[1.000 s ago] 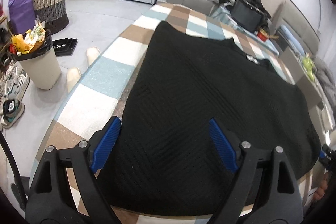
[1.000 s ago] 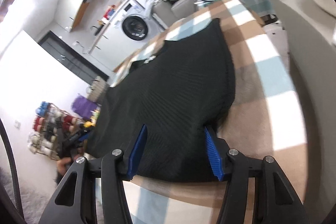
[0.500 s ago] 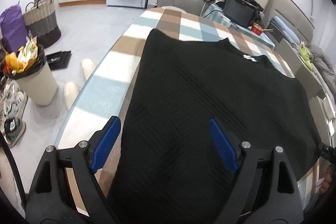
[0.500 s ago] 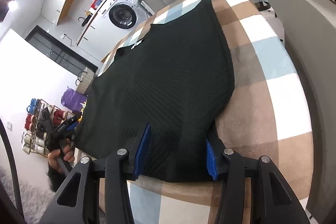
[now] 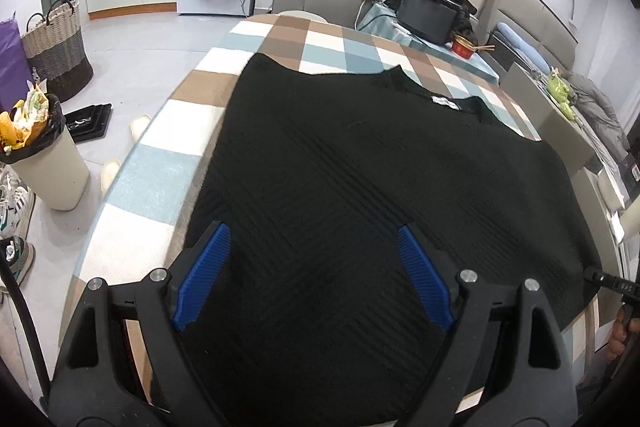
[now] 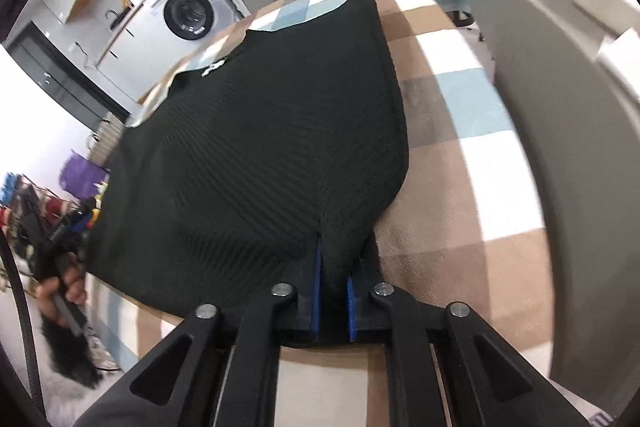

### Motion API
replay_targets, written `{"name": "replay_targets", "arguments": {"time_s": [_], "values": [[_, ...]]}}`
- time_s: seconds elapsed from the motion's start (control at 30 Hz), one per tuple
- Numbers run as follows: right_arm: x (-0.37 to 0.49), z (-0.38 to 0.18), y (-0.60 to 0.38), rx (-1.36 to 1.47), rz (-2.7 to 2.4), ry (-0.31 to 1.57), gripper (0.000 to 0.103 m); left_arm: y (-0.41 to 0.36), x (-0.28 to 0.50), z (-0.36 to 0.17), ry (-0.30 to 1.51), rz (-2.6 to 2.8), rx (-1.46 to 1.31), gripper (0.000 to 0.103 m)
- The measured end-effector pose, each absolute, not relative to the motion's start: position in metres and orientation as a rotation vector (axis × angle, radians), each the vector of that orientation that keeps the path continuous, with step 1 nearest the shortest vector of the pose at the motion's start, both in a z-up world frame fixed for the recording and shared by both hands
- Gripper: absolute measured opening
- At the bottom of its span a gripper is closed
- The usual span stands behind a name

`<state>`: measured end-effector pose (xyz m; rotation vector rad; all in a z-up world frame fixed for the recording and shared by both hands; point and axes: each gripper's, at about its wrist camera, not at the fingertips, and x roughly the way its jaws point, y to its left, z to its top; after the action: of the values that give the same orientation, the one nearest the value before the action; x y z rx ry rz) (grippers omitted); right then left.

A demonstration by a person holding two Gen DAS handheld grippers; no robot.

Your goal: Fold small clothes

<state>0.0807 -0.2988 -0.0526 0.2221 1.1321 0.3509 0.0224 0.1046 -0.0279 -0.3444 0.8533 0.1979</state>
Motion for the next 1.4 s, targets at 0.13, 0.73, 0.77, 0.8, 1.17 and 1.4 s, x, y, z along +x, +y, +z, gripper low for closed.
{"name": "replay_targets", "arguments": {"time_s": [0.13, 0.73, 0.77, 0.8, 1.17, 1.4], "values": [[0.07, -0.024, -0.298, 0.15, 0.282, 1.035, 0.015, 0.092, 0.022, -0.024, 0.856, 0.158, -0.325, 0.084], [0.089, -0.055, -0.16, -0.149, 0.476, 0.943, 0.039, -0.052, 0.07, -0.05, 0.957, -0.12, -0.164, 0.084], [0.087, -0.061, -0.156, -0.189, 0.475, 0.945, 0.04, -0.056, 0.069, -0.051, 0.958, -0.119, -0.147, 0.084], [0.085, -0.062, -0.154, -0.223, 0.48, 0.909, 0.042, -0.059, 0.067, -0.052, 0.95, -0.119, -0.125, 0.084], [0.086, -0.066, -0.162, -0.18, 0.512, 0.923, 0.043, -0.095, 0.086, -0.037, 0.938, -0.219, -0.111, 0.085], [0.079, -0.062, -0.202, -0.183, 0.471, 0.931, 0.048, -0.116, 0.086, -0.053, 0.956, -0.213, 0.014, 0.085]]}}
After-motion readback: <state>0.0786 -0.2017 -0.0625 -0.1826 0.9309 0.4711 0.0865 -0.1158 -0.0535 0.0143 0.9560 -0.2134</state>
